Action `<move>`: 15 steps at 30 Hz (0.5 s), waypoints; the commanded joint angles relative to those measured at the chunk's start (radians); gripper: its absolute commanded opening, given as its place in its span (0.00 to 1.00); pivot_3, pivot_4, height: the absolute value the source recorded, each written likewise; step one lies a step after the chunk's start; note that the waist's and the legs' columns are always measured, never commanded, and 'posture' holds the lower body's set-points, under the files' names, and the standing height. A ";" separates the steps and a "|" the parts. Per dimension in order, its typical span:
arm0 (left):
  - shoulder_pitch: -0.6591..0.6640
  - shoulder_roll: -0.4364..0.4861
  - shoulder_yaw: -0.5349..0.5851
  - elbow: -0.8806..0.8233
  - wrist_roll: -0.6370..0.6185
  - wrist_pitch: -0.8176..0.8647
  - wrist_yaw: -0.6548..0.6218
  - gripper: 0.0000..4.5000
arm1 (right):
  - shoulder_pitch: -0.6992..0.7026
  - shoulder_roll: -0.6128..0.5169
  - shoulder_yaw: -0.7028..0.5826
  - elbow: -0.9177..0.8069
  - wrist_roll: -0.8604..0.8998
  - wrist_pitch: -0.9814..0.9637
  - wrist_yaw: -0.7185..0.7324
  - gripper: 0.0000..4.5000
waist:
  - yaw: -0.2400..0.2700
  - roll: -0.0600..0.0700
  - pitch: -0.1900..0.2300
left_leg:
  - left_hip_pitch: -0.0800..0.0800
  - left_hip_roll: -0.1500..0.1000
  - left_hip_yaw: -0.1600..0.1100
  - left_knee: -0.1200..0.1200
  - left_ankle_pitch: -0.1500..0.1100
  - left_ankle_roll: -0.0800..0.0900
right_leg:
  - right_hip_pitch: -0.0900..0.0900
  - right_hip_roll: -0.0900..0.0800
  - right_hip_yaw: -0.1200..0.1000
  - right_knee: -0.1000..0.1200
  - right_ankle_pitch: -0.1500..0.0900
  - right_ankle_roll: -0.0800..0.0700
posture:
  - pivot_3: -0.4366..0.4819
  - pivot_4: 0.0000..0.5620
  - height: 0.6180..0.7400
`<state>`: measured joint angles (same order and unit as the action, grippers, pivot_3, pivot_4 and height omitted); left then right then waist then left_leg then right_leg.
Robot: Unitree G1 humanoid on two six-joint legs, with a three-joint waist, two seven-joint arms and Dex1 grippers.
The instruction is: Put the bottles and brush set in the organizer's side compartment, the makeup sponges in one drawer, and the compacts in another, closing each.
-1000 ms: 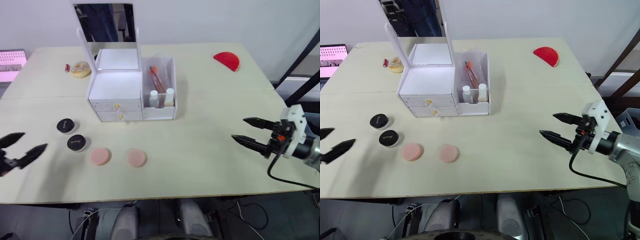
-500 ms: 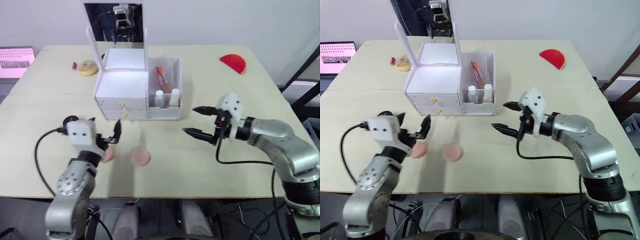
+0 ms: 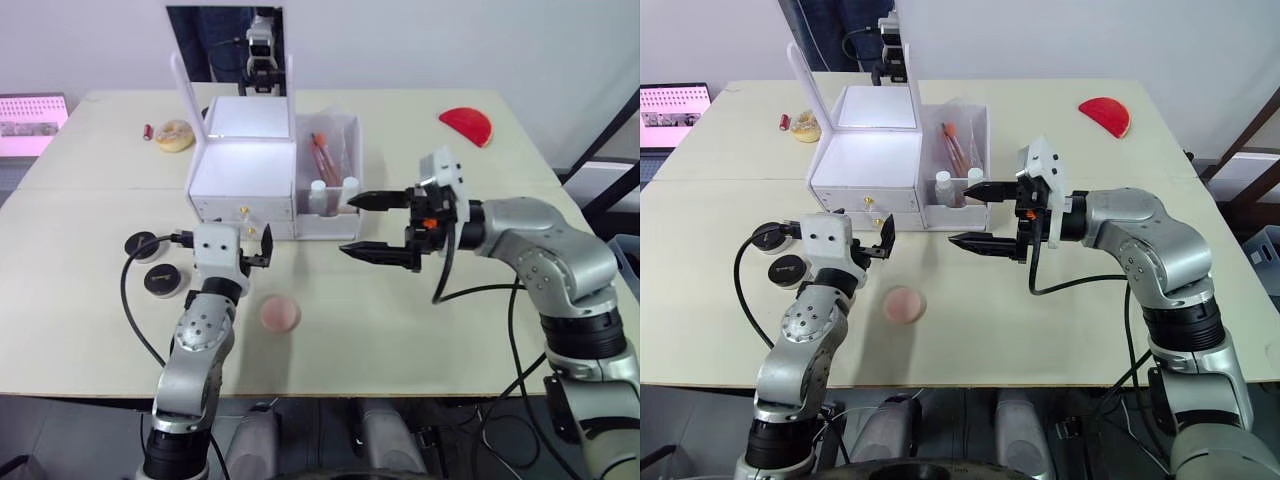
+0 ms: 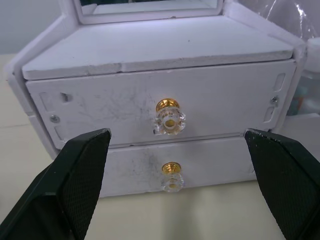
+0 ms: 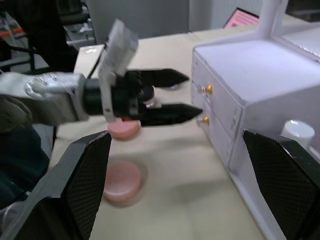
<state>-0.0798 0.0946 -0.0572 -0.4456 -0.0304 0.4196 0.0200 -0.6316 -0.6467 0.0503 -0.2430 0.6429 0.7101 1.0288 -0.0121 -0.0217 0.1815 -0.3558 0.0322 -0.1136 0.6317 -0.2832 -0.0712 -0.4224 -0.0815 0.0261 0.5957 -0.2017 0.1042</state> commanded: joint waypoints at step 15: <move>-0.085 -0.023 0.017 0.114 0.004 -0.134 -0.025 0.59 | 0.007 0.009 -0.038 -0.038 0.010 -0.014 -0.049 1.00 | 0.000 0.000 0.000 | 0.000 0.000 0.000 0.000 0.000 0.000 | 0.000 0.000 0.000 0.000 0.000 0.000 | 0.48 0.27 1.00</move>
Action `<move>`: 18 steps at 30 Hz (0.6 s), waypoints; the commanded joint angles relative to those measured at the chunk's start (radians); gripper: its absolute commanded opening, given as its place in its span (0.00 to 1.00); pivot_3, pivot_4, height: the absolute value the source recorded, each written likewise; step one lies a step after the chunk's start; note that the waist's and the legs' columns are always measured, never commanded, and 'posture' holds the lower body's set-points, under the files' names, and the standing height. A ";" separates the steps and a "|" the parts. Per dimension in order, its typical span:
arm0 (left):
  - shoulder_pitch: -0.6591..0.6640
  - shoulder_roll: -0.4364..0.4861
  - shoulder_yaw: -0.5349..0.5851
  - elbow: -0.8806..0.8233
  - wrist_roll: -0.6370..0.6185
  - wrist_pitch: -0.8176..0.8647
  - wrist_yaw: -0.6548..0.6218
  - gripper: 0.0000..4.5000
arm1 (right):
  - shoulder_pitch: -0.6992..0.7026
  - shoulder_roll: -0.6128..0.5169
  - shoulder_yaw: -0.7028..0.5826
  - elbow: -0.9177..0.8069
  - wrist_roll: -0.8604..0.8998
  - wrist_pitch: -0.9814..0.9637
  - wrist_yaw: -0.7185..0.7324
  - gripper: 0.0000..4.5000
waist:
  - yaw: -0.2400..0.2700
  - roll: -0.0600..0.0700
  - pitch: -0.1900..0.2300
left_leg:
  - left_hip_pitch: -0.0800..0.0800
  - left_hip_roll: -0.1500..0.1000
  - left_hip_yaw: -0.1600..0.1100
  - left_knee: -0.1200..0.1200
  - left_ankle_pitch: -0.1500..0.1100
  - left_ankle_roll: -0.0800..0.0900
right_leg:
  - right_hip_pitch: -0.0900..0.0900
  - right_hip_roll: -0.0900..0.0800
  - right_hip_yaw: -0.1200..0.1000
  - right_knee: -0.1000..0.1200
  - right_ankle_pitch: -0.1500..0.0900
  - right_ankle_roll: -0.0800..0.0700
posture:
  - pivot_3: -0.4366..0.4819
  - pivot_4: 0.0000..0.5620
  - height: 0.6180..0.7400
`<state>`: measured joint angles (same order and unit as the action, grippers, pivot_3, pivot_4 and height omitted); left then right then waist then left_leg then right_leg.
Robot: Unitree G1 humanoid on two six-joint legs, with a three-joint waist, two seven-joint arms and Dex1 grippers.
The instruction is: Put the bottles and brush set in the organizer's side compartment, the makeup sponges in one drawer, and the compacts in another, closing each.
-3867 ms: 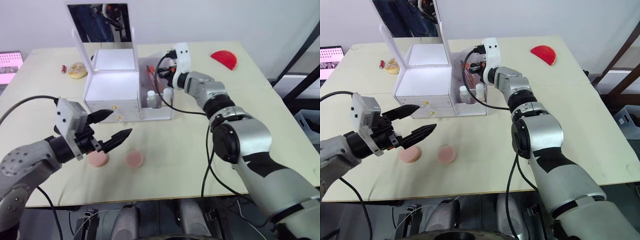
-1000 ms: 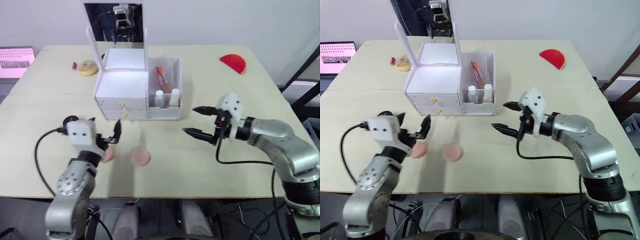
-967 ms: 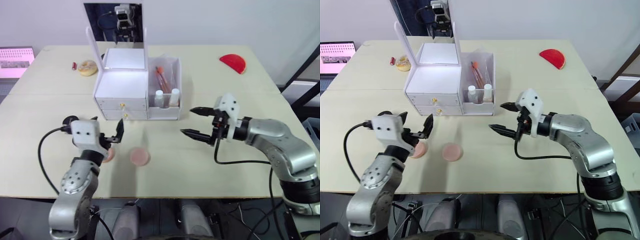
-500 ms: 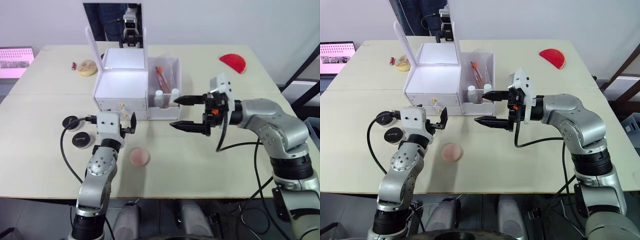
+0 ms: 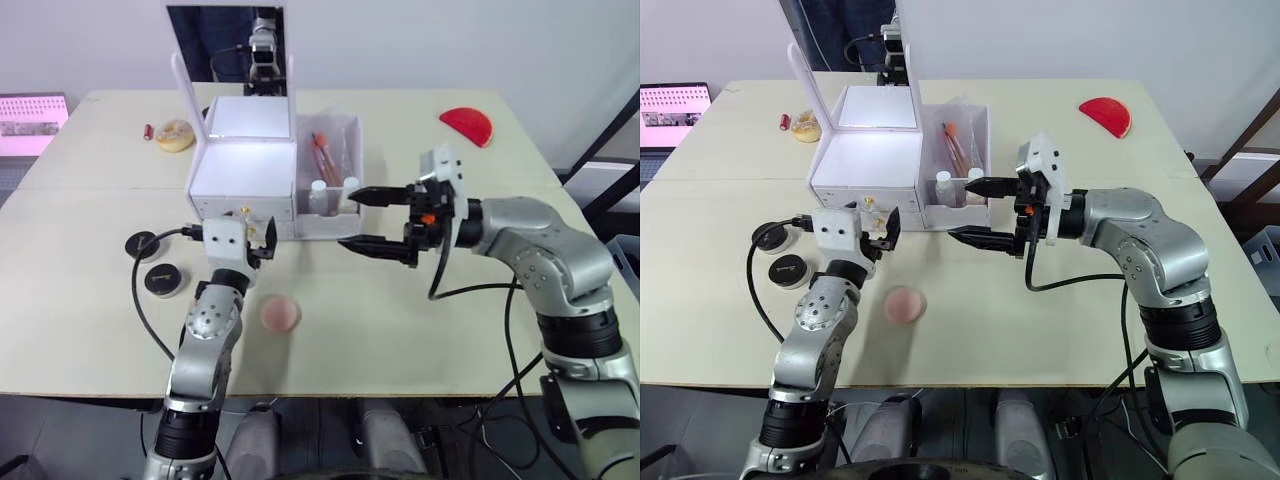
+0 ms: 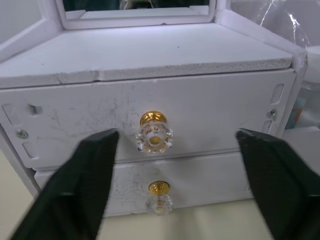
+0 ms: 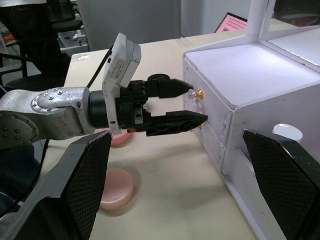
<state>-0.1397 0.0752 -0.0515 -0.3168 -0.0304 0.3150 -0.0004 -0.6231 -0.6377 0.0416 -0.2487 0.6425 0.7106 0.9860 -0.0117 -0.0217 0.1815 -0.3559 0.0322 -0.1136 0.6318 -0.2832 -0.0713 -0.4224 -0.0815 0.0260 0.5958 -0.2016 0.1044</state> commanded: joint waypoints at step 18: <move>0.186 0.057 -0.010 -0.218 -0.010 -0.044 -0.106 0.07 | 0.005 -0.015 -0.034 -0.035 0.002 -0.022 -0.007 1.00 | -0.001 0.000 0.000 | 0.000 0.000 0.000 -0.001 0.000 0.000 | 0.000 0.000 0.000 0.000 0.000 0.000 | 0.48 0.27 1.00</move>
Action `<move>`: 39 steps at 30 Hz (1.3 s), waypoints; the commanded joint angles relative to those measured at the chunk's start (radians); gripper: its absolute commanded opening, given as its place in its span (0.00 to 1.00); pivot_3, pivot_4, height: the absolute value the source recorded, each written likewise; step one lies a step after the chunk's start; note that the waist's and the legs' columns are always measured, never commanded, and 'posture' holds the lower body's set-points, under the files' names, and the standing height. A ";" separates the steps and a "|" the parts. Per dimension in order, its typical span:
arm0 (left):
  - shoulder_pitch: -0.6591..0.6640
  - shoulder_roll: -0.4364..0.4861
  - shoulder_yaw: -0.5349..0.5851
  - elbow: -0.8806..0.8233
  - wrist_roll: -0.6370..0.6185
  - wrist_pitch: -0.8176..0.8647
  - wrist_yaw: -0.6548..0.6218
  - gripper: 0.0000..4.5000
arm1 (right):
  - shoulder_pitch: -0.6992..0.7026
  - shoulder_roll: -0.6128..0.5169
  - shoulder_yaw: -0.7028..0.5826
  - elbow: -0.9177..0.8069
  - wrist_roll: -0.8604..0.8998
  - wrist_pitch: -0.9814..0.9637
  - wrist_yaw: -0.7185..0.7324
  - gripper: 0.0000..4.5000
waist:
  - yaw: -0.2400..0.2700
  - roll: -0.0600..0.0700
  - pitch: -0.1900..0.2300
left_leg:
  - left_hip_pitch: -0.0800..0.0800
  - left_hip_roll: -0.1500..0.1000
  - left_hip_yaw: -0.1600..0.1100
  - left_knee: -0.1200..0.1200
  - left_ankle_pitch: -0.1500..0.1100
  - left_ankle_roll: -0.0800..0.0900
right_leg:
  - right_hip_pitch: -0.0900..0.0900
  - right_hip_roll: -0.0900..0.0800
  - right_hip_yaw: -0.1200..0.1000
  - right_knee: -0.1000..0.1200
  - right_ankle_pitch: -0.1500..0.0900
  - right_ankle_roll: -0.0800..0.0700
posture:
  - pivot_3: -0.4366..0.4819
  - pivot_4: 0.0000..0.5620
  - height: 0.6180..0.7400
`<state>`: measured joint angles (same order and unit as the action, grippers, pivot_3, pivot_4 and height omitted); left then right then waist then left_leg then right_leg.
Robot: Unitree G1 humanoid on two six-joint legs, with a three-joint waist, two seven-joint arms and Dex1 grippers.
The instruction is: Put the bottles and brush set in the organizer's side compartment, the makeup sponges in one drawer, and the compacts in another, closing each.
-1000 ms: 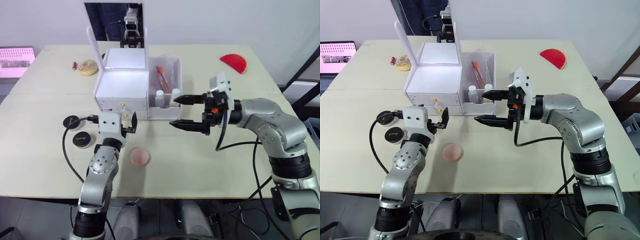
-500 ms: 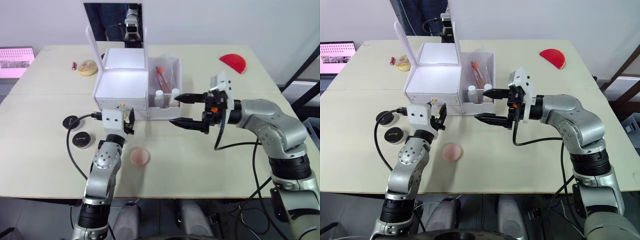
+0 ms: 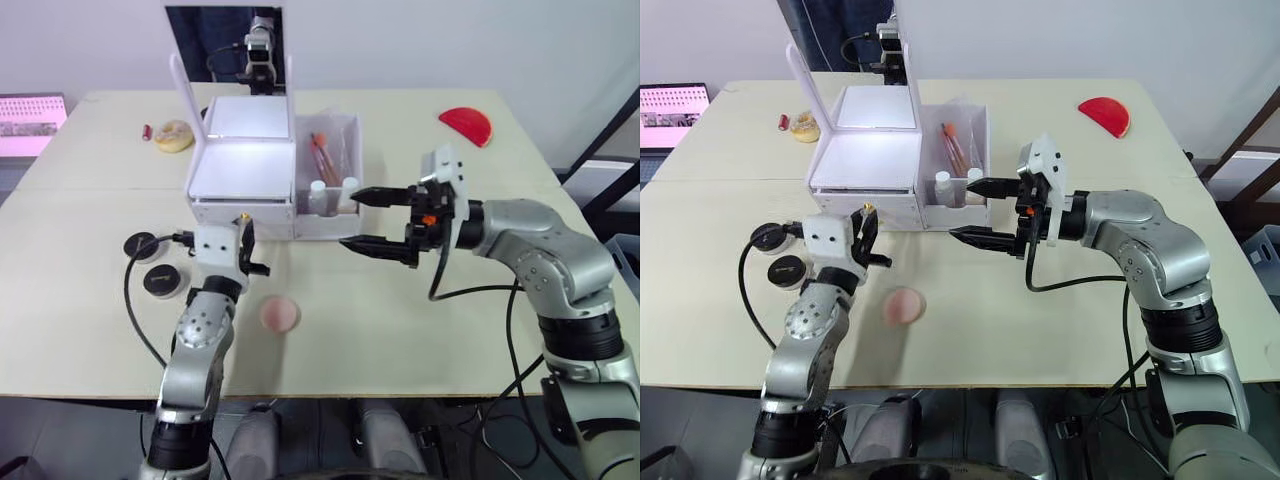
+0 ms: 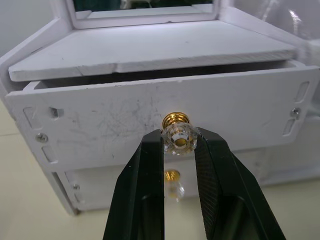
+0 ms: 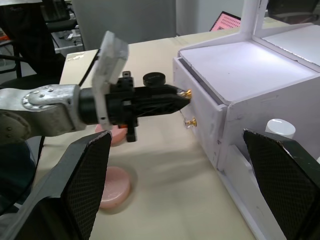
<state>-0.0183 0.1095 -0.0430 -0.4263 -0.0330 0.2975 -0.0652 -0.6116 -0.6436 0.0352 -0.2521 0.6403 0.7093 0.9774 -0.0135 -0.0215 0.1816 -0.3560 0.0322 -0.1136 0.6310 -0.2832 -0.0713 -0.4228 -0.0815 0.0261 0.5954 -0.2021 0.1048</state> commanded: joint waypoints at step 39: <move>0.656 0.333 0.629 -0.441 -0.640 0.167 -0.512 0.99 | 0.197 -0.188 -0.231 -0.017 0.004 -0.041 0.056 1.00 | 0.002 0.000 0.001 | -0.002 0.000 0.000 0.000 -0.001 0.001 | -0.003 -0.001 0.000 -0.001 -0.004 0.003 | 0.48 0.27 1.00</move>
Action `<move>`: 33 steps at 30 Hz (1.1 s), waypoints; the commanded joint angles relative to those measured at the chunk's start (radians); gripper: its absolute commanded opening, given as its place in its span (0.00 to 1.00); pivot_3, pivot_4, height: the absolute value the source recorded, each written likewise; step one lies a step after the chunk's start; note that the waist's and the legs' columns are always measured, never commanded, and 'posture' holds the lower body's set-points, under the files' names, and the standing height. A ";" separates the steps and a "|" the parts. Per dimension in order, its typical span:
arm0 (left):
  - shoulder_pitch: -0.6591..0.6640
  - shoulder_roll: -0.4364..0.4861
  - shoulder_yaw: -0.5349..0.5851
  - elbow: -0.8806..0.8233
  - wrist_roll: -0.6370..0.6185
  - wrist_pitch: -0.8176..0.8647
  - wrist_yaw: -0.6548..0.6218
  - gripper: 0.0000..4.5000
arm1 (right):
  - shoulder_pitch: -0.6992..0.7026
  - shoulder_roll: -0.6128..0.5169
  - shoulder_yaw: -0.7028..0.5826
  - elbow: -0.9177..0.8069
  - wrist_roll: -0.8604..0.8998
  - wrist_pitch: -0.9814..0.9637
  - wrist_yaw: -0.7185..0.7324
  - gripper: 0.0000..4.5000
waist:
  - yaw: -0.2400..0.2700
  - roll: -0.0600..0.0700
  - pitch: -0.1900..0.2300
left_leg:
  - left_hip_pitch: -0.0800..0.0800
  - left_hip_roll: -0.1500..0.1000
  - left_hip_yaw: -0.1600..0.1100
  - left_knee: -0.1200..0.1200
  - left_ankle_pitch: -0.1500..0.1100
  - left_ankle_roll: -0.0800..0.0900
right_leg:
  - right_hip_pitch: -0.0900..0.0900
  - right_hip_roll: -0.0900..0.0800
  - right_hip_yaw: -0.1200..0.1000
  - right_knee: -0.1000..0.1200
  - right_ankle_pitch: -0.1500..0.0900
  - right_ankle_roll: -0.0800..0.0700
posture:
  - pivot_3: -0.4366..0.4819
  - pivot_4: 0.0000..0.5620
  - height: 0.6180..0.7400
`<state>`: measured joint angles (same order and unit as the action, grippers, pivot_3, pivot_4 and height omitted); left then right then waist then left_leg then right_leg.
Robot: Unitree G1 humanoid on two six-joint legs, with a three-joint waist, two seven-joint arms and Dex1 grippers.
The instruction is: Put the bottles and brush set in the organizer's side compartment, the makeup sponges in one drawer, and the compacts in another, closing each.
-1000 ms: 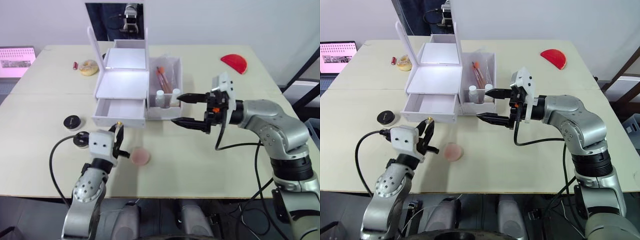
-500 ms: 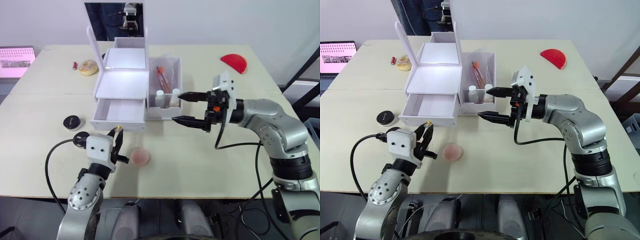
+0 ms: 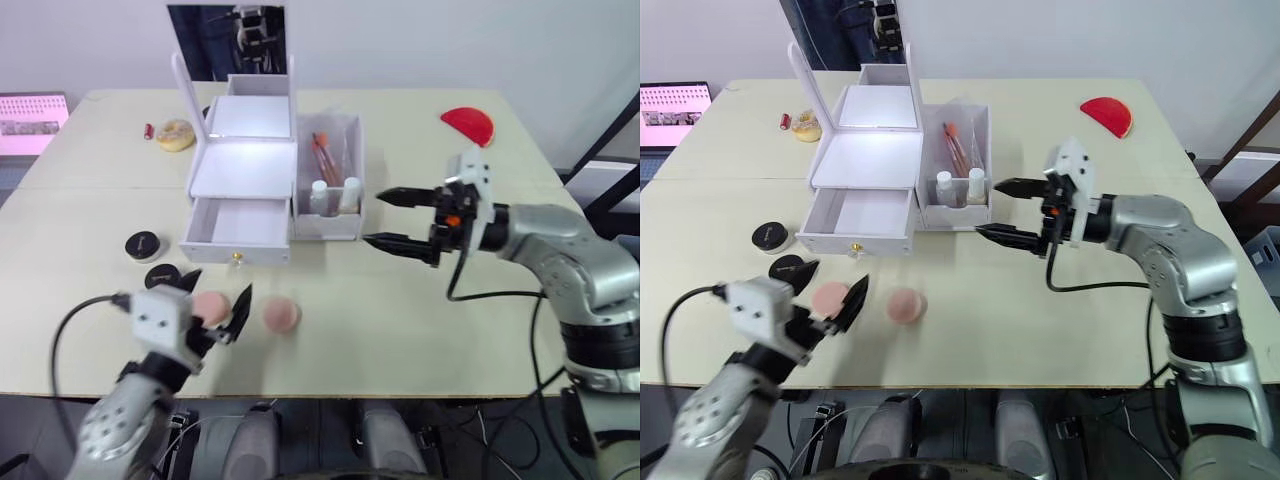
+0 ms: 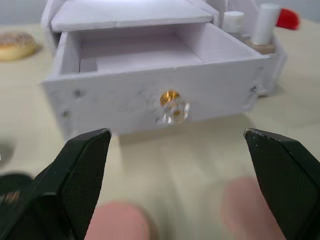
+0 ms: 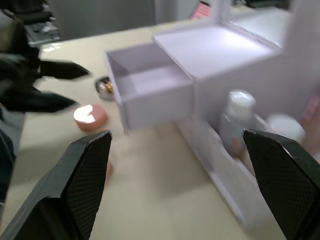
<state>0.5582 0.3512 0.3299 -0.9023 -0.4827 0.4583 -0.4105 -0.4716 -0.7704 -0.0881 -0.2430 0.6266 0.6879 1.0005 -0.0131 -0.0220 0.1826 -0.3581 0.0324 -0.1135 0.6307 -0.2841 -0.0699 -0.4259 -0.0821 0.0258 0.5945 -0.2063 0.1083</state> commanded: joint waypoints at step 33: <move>-0.246 0.681 0.543 1.267 -0.072 -0.249 -0.880 0.99 | 0.553 -0.133 -0.516 0.122 -0.001 -0.230 0.087 1.00 | -0.040 0.000 0.001 | 0.003 0.001 0.010 -0.001 -0.005 0.004 | -0.001 -0.005 0.000 -0.001 -0.002 0.002 | 0.48 0.27 1.00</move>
<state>0.2992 1.0456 0.8762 0.4383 -0.5367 0.1938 -1.2819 0.1024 -0.9031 -0.6046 -0.0486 0.5827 0.4353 1.1018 -0.0531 -0.0219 0.1838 -0.3550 0.0331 -0.1040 0.6293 -0.2889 -0.0655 -0.4273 -0.0876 0.0255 0.5942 -0.2082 0.1096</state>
